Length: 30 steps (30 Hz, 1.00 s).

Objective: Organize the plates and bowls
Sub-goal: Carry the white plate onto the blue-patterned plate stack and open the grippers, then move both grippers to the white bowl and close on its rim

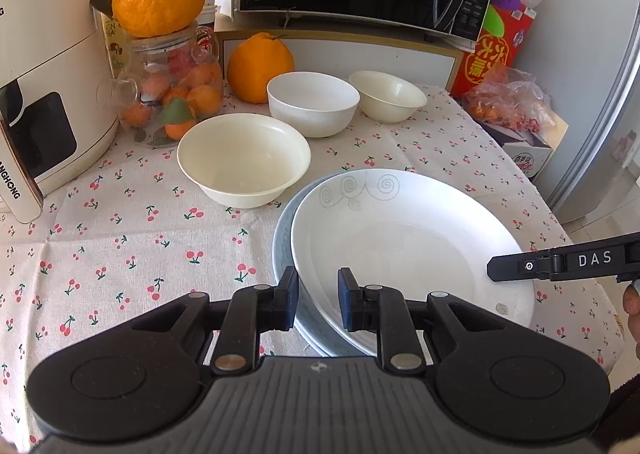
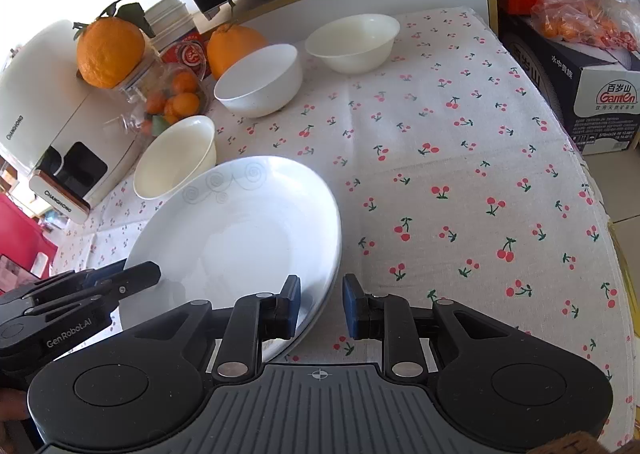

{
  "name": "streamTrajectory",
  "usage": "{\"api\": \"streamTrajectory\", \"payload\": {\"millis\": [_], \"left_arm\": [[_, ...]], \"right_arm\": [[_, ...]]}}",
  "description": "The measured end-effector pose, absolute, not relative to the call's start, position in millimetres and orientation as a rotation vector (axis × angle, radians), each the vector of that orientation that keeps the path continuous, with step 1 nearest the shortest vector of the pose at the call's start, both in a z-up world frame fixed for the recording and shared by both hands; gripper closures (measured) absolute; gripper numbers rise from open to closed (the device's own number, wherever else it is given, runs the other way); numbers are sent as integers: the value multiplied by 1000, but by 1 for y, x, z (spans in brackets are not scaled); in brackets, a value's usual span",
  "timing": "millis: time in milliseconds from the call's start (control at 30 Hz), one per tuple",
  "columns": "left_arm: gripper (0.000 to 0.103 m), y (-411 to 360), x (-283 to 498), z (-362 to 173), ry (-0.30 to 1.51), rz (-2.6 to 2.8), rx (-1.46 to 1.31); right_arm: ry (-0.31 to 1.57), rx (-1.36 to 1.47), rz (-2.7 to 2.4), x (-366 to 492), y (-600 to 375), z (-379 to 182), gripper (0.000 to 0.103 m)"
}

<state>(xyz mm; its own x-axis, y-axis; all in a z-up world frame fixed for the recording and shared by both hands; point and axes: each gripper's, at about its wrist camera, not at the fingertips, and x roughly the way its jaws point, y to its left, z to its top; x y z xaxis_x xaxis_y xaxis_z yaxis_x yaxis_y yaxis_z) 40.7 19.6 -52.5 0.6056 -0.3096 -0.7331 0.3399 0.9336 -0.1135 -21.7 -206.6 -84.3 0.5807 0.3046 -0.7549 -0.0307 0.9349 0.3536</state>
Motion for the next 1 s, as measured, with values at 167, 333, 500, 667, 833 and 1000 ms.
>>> {"api": "streamTrajectory", "payload": {"millis": [167,333,500,667,833,1000], "left_arm": [[84,22,40,-51,845,-376,26],[82,24,39,-47,828,-376,38],[82,27,39,-47,835,-369,28],[61,30,41,-47,843,-358,4],[32,32,45,-45,852,-356,-25],[10,30,54,-42,872,-354,-25]], "right_arm": [[914,250,189,-20,-203,-83,80],[923,247,192,-15,-204,-86,80],[944,256,198,-13,-202,-90,80],[953,247,186,-12,-202,-90,65],[969,375,172,-4,-219,-92,34],[923,423,133,1,-229,-81,20]]}}
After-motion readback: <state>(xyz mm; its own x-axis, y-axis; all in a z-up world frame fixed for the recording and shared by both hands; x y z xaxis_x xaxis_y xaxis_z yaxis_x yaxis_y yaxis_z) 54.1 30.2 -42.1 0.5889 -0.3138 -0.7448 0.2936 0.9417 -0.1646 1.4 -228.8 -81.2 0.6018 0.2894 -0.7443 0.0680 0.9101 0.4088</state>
